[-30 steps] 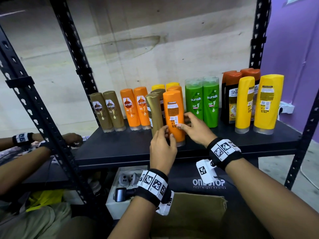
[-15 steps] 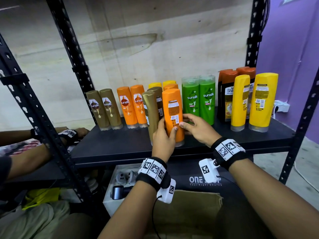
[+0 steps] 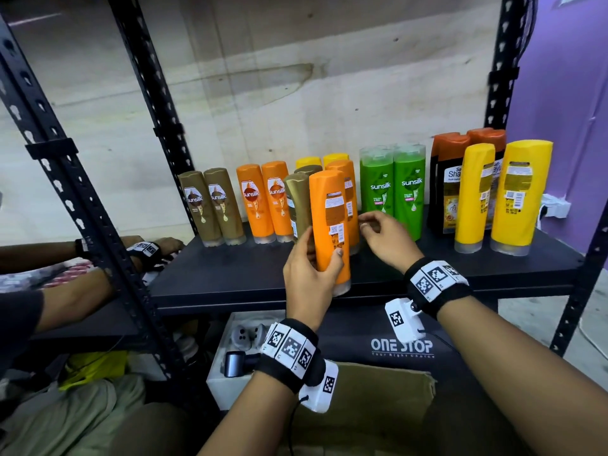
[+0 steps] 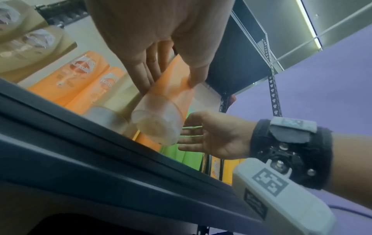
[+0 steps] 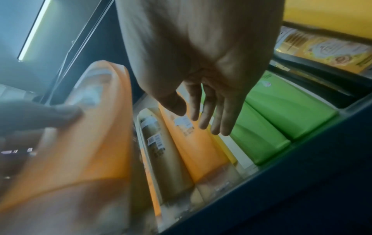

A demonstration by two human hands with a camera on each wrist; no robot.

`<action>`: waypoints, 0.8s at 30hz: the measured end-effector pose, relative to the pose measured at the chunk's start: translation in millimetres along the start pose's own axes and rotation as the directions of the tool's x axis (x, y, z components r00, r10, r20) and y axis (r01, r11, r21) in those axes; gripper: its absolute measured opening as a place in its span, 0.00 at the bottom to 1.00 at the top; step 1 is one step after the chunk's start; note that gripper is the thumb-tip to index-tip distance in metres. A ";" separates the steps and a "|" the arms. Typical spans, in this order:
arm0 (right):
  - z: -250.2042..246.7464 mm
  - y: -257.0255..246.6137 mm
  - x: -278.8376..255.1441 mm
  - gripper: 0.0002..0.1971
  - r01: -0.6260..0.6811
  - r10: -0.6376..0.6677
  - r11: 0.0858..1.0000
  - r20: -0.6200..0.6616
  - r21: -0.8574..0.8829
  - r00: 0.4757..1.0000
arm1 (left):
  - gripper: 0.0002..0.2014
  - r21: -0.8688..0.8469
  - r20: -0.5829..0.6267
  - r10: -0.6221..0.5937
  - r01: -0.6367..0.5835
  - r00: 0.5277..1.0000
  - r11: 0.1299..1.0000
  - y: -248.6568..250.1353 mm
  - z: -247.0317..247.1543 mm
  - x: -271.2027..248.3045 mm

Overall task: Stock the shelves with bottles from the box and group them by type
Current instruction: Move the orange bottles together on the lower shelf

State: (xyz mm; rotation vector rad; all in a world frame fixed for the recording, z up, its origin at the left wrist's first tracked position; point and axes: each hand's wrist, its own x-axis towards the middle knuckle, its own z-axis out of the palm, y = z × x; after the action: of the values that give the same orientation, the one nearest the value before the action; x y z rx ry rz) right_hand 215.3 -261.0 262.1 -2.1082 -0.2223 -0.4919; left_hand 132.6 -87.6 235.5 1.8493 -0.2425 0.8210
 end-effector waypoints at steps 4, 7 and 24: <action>15.3 -7.5 12.6 0.24 -0.030 0.030 0.998 -0.003 -0.062 1.000 | 0.21 0.047 -0.059 0.057 -0.054 0.997 0.997 0.6 -18.8 0.4; 23.3 -10.4 19.4 0.29 -0.041 0.041 0.998 0.005 -0.054 0.999 | 0.25 0.038 -0.062 0.056 -0.053 0.997 0.998 -1.9 -29.5 2.3; 25.3 -6.4 20.3 0.32 -0.085 0.080 0.994 0.070 0.073 0.994 | 0.23 -0.078 -0.061 0.077 -0.082 0.995 0.994 -0.1 -24.7 -1.8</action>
State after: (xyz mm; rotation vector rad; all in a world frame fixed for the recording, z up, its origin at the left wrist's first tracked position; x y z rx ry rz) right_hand 238.0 -237.0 263.2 -2.0523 -0.1887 -0.3582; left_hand 120.9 -66.1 239.6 1.7471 -0.3103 0.9056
